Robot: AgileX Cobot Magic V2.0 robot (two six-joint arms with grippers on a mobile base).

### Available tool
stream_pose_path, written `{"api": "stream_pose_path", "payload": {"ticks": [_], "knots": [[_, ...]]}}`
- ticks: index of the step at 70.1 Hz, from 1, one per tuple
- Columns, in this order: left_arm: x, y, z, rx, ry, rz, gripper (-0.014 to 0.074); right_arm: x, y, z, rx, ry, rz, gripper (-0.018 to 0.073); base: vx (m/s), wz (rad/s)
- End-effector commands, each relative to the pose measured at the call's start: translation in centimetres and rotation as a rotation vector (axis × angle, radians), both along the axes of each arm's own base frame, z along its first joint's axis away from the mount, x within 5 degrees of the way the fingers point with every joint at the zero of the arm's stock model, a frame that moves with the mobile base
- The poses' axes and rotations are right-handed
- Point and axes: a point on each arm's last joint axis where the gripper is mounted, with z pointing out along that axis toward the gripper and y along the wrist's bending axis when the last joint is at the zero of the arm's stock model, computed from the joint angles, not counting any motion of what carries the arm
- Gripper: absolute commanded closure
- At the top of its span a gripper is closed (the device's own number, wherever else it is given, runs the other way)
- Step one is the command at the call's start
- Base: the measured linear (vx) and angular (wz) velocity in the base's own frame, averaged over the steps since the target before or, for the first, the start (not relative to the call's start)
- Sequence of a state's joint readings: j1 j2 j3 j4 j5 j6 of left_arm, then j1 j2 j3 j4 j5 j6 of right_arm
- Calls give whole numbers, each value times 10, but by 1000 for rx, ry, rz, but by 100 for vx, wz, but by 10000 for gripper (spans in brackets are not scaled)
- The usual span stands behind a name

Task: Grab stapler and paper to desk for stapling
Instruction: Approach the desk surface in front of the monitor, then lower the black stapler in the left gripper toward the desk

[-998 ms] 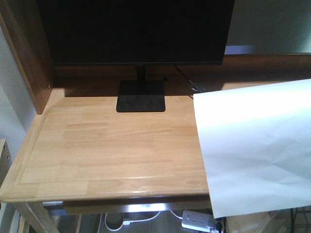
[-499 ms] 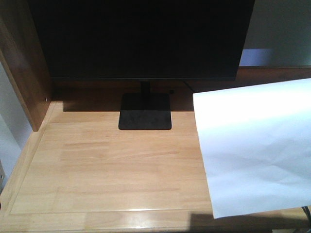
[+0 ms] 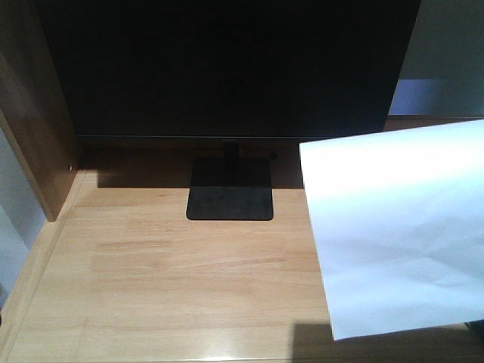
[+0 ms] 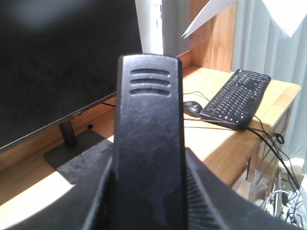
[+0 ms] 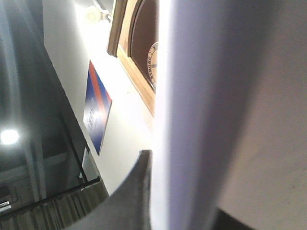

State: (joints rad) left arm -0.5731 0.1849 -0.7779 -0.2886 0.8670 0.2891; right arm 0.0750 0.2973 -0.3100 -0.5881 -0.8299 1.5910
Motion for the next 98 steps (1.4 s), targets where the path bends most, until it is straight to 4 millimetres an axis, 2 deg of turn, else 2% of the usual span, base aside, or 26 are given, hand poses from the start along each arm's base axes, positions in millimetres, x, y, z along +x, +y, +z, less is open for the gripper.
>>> {"api": "stream_pose_path", "payload": {"ticks": [1,98], "knots": [[2,0,17,-100,-76,7,603,-3,-1,11,20,-45,9,565,3,-5],[2,0,17,-101,-76,7,603,-3,-1,11,20,-46,9,565,0,0]]}}
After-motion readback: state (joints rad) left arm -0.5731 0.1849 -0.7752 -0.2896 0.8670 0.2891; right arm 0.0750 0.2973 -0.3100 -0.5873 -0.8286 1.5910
